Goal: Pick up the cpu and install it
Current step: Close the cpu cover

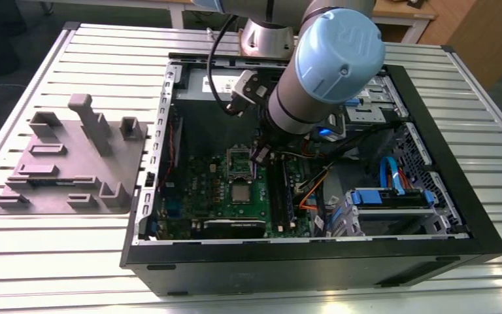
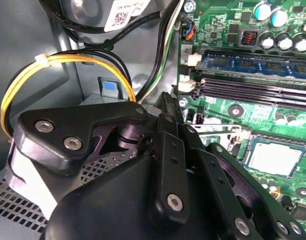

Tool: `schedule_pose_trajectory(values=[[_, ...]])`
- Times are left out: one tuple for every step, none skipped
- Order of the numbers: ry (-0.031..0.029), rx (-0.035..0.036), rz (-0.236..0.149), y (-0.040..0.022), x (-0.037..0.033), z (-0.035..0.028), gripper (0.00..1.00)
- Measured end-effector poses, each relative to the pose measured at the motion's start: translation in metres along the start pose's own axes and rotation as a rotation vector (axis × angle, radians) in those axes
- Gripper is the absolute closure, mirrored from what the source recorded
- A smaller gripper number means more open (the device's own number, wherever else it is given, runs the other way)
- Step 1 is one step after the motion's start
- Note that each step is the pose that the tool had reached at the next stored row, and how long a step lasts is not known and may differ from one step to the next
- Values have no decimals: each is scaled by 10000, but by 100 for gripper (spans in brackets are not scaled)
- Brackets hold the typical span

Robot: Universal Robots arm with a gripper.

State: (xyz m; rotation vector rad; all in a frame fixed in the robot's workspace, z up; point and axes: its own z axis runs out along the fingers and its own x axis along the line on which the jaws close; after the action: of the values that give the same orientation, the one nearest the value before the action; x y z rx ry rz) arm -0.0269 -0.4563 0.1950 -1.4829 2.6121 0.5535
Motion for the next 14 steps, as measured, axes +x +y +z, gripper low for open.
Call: schedule_pose_trajectory(values=[[-1, 0, 0, 2, 1, 4, 90], [0, 0, 1, 5, 3, 7, 90], [0, 0, 0, 8, 5, 11, 90], [1, 0, 0, 13, 8, 14, 90], [1, 0, 0, 17, 11, 18, 90], [0, 1, 0, 20, 13, 21, 90], [7, 3, -1, 21, 14, 23, 90], [30, 18, 2, 23, 15, 24, 90], [69, 43, 8, 25, 16, 24, 90], [104, 64, 11, 25, 17, 24, 90], [123, 76, 12, 25, 17, 25, 90], [147, 91, 16, 25, 17, 24, 90], [167, 101, 20, 26, 17, 21, 90], [174, 103, 21, 27, 16, 18, 90]])
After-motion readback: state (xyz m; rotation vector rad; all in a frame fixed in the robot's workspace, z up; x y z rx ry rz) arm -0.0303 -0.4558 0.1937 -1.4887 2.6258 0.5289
